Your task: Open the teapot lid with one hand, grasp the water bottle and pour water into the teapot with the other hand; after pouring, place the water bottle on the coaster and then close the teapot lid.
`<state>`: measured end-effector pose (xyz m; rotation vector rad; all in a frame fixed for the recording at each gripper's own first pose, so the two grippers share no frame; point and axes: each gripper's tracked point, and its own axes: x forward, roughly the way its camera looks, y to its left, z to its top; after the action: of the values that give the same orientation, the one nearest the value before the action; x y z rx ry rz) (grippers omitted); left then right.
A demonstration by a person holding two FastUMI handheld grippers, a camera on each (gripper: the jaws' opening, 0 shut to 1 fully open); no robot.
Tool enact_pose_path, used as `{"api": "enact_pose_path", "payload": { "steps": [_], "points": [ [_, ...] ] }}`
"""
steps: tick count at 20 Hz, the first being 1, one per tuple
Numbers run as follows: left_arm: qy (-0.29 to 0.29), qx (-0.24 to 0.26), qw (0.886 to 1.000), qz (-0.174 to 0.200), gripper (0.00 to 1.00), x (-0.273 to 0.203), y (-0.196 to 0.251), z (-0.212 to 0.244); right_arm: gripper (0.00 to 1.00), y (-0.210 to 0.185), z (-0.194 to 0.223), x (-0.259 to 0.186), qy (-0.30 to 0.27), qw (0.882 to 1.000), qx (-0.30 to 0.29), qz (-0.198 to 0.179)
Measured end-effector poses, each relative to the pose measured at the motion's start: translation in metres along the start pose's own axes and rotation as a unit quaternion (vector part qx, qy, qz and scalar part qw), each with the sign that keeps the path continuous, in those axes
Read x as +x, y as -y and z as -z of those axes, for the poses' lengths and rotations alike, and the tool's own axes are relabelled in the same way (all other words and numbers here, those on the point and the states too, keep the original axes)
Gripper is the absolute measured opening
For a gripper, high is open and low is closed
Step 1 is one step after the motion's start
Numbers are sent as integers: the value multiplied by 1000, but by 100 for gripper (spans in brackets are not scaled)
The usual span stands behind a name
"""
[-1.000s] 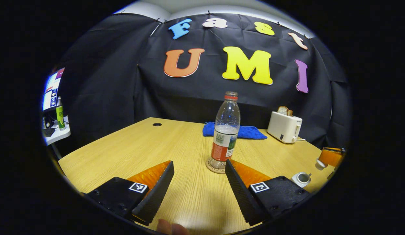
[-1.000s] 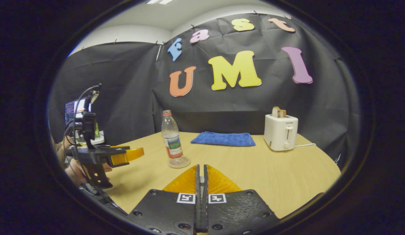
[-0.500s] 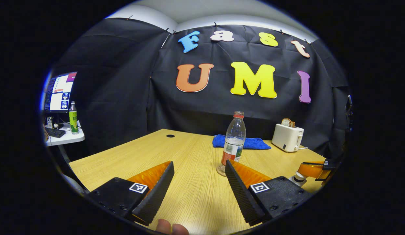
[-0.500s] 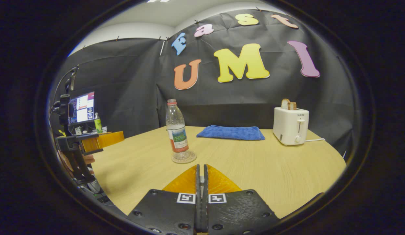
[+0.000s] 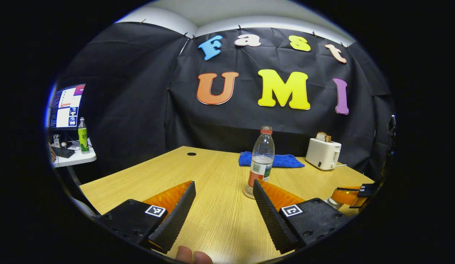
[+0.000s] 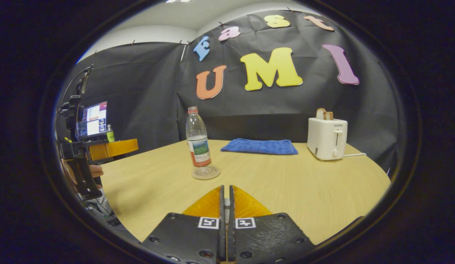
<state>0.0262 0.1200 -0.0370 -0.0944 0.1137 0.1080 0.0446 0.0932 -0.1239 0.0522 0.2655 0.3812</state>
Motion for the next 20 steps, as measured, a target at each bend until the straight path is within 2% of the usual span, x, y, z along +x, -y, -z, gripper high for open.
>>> {"api": "enact_pose_path", "payload": {
  "steps": [5,8,9,11,12,13,14,15,16,20],
  "points": [
    [12,20,1000,-2,98,1,17,-19,5,2,0,2,-2,1000,-8,2],
    [12,18,1000,8,98,-3,32,-25,18,3,1,2,-6,1000,-7,4],
    [11,18,1000,6,98,-3,35,-27,19,5,-2,1,-2,1000,-5,6],
    [20,17,1000,9,98,-6,42,-37,32,4,-21,-6,17,1000,2,5],
    [26,22,999,6,98,-6,44,-42,50,6,-33,-10,30,1000,2,9],
    [27,27,999,3,98,-5,47,-46,60,11,-46,-14,43,999,-4,20],
    [29,27,999,5,98,-7,53,-49,75,17,-60,-18,56,998,-13,36],
    [34,22,999,12,98,-7,62,-54,81,24,-74,-23,68,996,-21,54],
    [39,17,999,19,98,-8,71,-59,95,31,-85,-32,80,994,-26,75],
    [66,28,996,46,98,-14,100,-74,98,46,-120,-68,122,983,-39,128]
  ]
}}
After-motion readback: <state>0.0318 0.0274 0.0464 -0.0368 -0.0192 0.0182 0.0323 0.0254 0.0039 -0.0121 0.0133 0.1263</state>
